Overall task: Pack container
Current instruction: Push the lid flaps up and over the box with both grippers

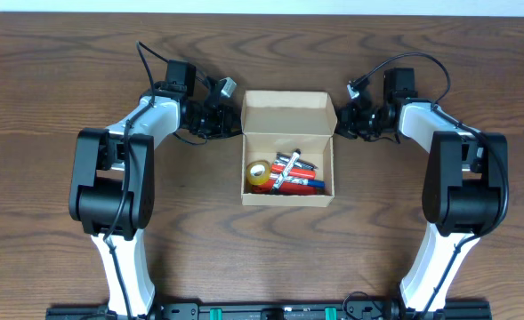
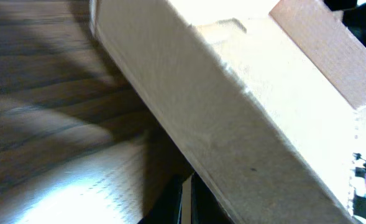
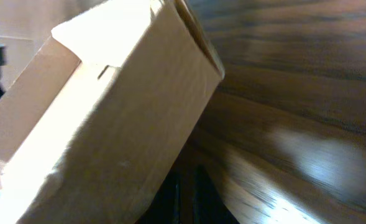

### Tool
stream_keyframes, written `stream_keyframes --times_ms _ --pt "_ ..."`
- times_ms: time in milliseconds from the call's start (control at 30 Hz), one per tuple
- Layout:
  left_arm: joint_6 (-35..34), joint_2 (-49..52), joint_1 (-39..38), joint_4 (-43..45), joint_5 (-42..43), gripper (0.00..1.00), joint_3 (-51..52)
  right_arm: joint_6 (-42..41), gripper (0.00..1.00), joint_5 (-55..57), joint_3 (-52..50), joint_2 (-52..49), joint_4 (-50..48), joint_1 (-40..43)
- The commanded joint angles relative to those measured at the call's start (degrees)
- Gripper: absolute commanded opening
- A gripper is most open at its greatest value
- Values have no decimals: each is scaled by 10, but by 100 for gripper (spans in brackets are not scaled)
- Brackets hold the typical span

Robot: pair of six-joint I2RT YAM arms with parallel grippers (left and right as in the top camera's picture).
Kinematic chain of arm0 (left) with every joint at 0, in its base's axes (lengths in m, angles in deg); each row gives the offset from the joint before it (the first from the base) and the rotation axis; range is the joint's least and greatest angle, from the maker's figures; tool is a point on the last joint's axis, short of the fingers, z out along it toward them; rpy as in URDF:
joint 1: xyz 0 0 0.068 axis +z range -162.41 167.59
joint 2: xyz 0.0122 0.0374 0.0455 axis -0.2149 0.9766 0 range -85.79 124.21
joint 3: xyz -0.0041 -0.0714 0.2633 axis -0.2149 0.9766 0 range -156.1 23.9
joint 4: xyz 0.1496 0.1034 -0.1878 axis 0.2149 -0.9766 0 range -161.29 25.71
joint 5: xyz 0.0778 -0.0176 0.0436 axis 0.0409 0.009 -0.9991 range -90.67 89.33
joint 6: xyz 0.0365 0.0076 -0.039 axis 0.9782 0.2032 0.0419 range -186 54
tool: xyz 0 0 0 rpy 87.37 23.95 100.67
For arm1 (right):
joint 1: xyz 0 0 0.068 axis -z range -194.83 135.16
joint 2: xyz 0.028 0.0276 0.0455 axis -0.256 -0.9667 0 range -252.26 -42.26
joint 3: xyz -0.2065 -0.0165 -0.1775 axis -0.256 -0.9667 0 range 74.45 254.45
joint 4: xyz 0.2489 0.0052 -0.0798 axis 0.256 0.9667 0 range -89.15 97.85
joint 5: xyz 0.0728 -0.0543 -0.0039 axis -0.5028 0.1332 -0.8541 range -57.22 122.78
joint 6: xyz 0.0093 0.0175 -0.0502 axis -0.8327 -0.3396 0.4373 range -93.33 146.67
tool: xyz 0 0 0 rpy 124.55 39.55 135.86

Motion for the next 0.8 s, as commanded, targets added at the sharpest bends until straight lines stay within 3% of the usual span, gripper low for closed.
stream_keyframes --times_ms 0,267,533,767 --pt "-4 -2 0 2 35 6 0 3 1 -67 0 -5 -9 -4" --pt "-4 -3 0 2 70 6 -9 11 1 -165 0 -5 -35 -4" --pt "5 -21 -3 -20 83 6 -50 11 1 -168 0 -5 -35 -4" --pt "19 -76 -12 -21 42 6 -57 11 1 -168 0 -5 -35 -4"
